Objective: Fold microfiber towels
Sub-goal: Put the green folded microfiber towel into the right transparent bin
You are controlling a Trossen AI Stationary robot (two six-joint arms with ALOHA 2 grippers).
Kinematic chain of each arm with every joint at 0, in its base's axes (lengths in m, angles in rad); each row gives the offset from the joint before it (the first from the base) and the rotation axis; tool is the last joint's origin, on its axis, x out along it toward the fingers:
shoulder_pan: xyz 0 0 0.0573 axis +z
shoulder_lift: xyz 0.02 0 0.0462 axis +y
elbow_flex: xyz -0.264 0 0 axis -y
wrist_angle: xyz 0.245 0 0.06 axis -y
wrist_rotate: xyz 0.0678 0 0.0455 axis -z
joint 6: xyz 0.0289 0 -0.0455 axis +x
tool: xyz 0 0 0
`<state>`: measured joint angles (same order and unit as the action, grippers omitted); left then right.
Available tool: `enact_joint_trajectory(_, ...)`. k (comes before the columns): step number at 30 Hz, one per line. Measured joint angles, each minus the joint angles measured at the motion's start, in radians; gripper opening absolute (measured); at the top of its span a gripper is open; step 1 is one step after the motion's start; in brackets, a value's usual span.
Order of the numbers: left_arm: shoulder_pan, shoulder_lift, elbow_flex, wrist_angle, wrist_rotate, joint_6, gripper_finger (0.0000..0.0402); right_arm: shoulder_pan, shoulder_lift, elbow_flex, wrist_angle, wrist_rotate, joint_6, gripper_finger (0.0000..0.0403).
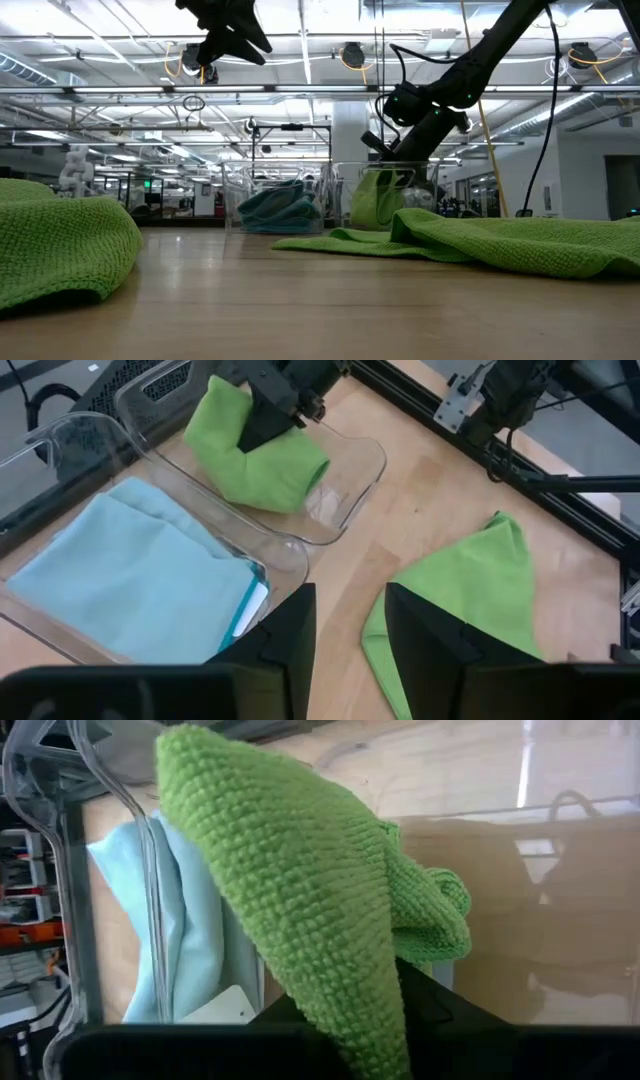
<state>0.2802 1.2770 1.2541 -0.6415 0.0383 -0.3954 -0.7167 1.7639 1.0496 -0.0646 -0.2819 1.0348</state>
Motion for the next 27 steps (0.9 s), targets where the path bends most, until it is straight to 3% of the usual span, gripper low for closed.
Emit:
enact_joint_trajectory(6,0.000,0.000,0.000,0.001,-0.001,-0.001,0.0122,-0.002,-0.004,0.000,-0.017,0.015,-0.036,0.0066)
enact_joint_trajectory(18,0.003,0.000,0.000,0.008,-0.013,-0.022,0.0122,-0.044,-0.035,-0.001,-0.069,-0.011,-0.058,0.0222)
enact_joint_trajectory(27,0.003,0.000,0.000,0.009,-0.013,-0.036,0.0122,-0.077,-0.052,0.000,-0.088,-0.038,-0.098,0.0269)
